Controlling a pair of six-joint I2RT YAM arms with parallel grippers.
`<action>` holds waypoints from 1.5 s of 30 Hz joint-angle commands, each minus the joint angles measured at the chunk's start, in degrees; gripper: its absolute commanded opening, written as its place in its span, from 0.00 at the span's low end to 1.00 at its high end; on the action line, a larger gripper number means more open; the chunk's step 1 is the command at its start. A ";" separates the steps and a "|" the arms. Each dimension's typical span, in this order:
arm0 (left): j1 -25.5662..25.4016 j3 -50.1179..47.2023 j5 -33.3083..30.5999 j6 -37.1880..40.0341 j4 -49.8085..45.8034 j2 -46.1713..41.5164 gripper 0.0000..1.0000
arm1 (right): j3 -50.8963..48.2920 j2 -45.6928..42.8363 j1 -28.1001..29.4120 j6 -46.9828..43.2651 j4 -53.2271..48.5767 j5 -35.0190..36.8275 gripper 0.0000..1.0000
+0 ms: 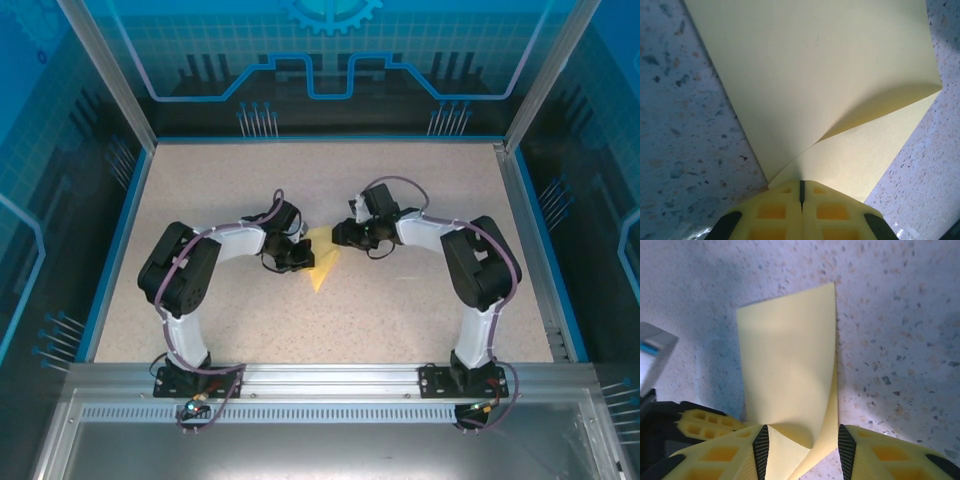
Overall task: Fold a paper plane with a square sheet of paper (pick it up from the middle)
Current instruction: Fourth fold the wing at the center of the table.
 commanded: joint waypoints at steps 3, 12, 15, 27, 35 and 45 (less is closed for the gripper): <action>-0.41 -0.42 -0.33 1.41 -2.26 2.14 0.02 | 2.05 3.88 -0.65 -3.24 -2.84 -8.94 0.44; -0.41 -0.69 -0.25 1.30 -2.27 1.55 0.02 | 2.21 6.47 -0.84 -1.96 -0.83 -11.89 0.31; -0.41 -0.68 -0.20 1.36 -2.26 1.35 0.02 | 2.46 7.31 -0.89 -0.87 -0.08 -12.35 0.28; -0.57 -3.91 0.03 -1.46 1.56 -10.35 0.36 | -10.04 -5.50 -0.37 13.65 7.29 -0.20 0.00; -5.16 -11.25 -4.22 2.47 10.23 -18.68 0.75 | -18.52 -22.67 3.61 26.01 -2.97 17.78 0.00; -9.07 -18.83 -8.45 7.38 22.46 -28.06 0.87 | -14.80 -28.98 7.88 32.92 -13.58 28.36 0.00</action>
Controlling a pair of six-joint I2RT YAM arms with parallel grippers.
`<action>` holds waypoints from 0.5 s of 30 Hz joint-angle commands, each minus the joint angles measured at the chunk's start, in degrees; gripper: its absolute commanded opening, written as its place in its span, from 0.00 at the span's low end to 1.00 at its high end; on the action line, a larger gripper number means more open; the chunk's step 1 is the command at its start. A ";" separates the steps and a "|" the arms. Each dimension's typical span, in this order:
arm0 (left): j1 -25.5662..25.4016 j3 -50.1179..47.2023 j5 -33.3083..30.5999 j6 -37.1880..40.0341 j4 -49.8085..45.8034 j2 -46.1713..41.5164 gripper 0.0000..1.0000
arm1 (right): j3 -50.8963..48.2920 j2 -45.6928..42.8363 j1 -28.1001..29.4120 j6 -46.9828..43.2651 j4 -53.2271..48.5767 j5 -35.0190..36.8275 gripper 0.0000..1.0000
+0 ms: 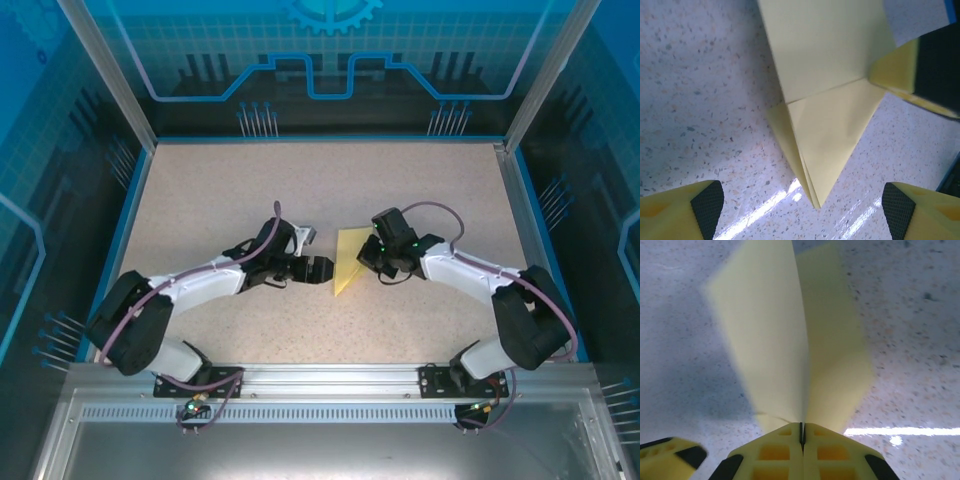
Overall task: Fold a paper plane with a square sheet of paper (pick it up from the middle)
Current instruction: Fourth fold the wing at the center of the table.
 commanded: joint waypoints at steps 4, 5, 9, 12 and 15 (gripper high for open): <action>-0.19 -0.91 -2.28 3.55 6.12 -3.27 0.88 | 4.33 -7.52 1.15 2.14 -9.01 10.88 0.00; -0.22 -1.01 -1.82 3.69 6.71 -2.83 0.88 | 4.18 -8.27 1.15 2.50 -9.63 11.39 0.00; -1.24 -4.01 -1.69 5.58 13.53 -2.33 0.92 | 2.57 -8.06 1.50 5.76 -8.57 10.75 0.00; -2.68 -4.25 -1.88 10.02 14.75 -1.93 0.90 | -0.11 -5.63 1.65 8.24 -5.15 9.10 0.00; -5.35 -4.59 -2.91 16.69 15.47 -1.88 0.89 | 0.54 -2.31 2.10 10.22 -2.99 8.46 0.00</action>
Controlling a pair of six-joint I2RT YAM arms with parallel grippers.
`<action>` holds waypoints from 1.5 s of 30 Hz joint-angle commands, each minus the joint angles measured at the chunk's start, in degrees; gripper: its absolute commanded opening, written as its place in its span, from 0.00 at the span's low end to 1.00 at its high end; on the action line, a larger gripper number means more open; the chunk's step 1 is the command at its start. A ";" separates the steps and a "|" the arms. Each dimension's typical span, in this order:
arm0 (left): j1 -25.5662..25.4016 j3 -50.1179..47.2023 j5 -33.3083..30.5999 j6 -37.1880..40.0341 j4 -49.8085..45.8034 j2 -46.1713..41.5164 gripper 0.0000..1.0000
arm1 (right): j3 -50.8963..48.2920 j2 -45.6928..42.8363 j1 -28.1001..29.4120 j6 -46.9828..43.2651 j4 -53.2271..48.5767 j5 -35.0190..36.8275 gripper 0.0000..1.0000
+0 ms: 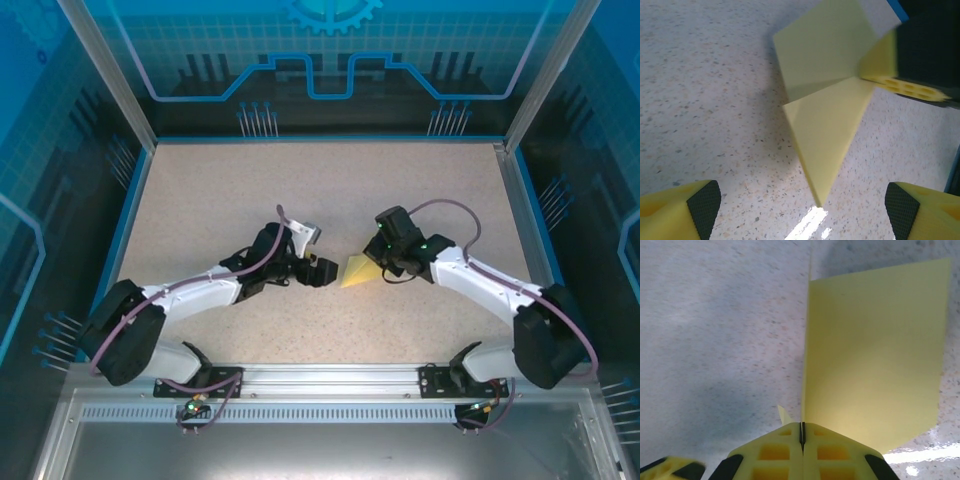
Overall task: Fold a paper plane with a square sheet of paper (pick it up from the middle)
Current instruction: Fourth fold the wing at the center of the table.
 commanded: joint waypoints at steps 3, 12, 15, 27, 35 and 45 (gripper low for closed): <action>-4.04 -1.18 -3.36 12.08 4.78 1.16 0.87 | 0.75 5.26 1.78 5.23 3.09 -0.33 0.00; -6.65 -5.23 -3.39 21.32 17.30 8.32 0.81 | -0.31 8.54 2.76 12.23 5.57 -2.44 0.00; -8.28 -6.39 -5.13 24.03 23.01 11.88 0.75 | -0.26 8.76 2.78 14.02 6.01 -3.20 0.00; -9.26 -11.35 -13.00 26.93 46.13 21.37 0.48 | -1.26 10.25 3.05 17.59 7.92 -5.65 0.00; -10.02 -9.61 -16.55 28.10 46.96 23.82 0.35 | -0.91 10.38 3.30 18.22 7.94 -6.93 0.00; -9.97 -8.44 -17.99 25.59 49.40 26.15 0.27 | -1.29 11.47 3.57 19.90 9.83 -9.35 0.00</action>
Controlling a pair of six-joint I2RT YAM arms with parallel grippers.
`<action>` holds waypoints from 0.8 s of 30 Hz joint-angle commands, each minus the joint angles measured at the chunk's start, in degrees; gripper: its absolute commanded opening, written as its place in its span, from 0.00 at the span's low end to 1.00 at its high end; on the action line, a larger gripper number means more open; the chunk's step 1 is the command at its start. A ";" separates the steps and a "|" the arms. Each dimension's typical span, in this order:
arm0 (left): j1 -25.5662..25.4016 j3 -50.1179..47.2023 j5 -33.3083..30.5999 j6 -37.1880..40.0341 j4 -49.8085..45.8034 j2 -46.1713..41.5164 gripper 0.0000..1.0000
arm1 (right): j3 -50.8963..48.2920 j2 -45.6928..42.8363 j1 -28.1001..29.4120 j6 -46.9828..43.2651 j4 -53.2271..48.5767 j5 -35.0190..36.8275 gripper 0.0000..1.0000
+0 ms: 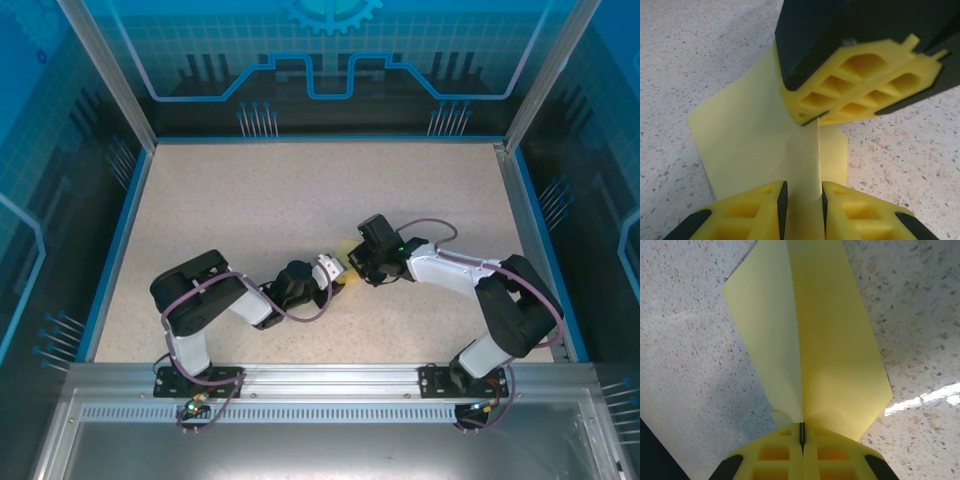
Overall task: Fold a paper plane with a square sheet of paper (pick it up from the middle)
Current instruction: Fourth fold the wing at the center of the table.
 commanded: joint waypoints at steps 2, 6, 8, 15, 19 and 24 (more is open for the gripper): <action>-0.34 1.78 -0.96 -1.31 4.04 1.54 0.25 | -0.83 1.24 0.85 1.90 1.70 -2.20 0.00; -0.35 1.59 -1.43 -1.59 4.62 2.13 0.18 | -1.12 1.30 0.78 2.23 2.48 -2.99 0.00; -0.36 1.48 -1.43 -1.65 4.54 2.19 0.14 | -1.22 1.14 0.28 1.71 2.55 -3.19 0.03; -0.33 0.45 -0.99 -3.88 4.11 2.02 0.06 | -1.61 -4.33 -5.36 -10.44 2.79 -6.39 0.48; -0.32 0.16 -1.07 -5.30 3.87 1.77 0.07 | -5.19 -9.73 -7.98 -18.75 5.37 -7.50 0.58; -0.24 0.17 -1.35 -7.37 3.73 2.06 0.07 | -8.21 -10.71 -9.36 -24.17 8.22 -12.28 0.51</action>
